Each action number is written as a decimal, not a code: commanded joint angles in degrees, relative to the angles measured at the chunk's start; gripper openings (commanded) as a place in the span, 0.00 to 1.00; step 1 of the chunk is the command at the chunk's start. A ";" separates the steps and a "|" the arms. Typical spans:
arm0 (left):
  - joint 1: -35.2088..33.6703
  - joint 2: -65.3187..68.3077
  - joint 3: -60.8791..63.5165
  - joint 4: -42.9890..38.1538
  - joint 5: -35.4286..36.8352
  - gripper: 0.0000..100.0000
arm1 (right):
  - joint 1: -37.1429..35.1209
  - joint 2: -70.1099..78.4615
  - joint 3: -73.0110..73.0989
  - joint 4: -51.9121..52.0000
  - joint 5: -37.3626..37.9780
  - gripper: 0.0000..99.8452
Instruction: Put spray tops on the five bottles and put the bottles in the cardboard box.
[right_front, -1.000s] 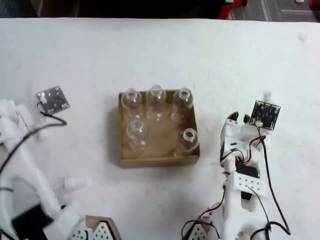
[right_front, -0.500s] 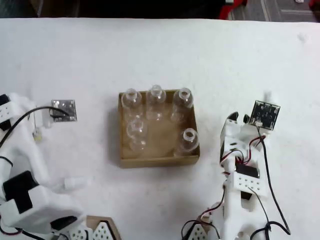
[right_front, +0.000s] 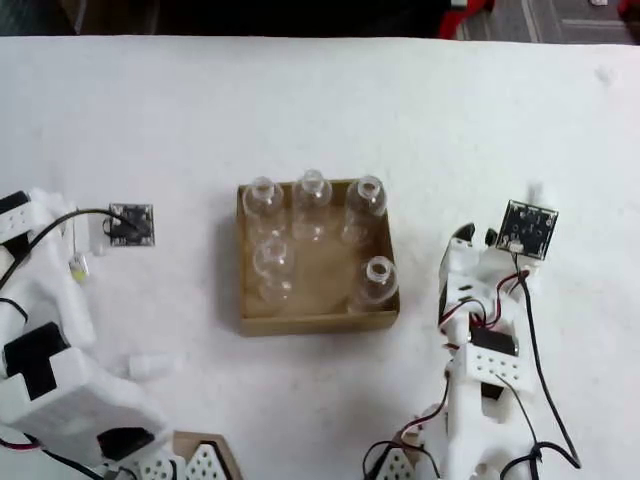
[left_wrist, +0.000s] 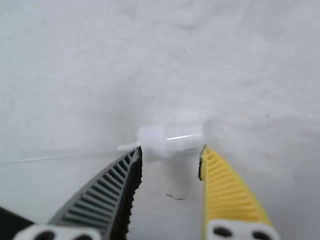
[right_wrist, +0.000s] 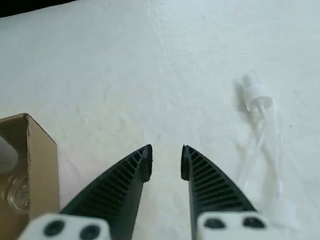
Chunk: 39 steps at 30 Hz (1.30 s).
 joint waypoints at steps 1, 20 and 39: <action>-0.22 -0.48 -2.55 -0.44 -3.87 0.18 | -0.40 0.31 -1.67 -1.36 0.70 0.08; -1.27 -1.01 -5.45 0.09 -8.26 0.16 | -0.48 0.31 -1.67 -1.45 0.70 0.08; 5.41 3.12 -2.11 0.88 5.98 0.16 | -0.48 0.31 -1.76 -1.45 0.70 0.08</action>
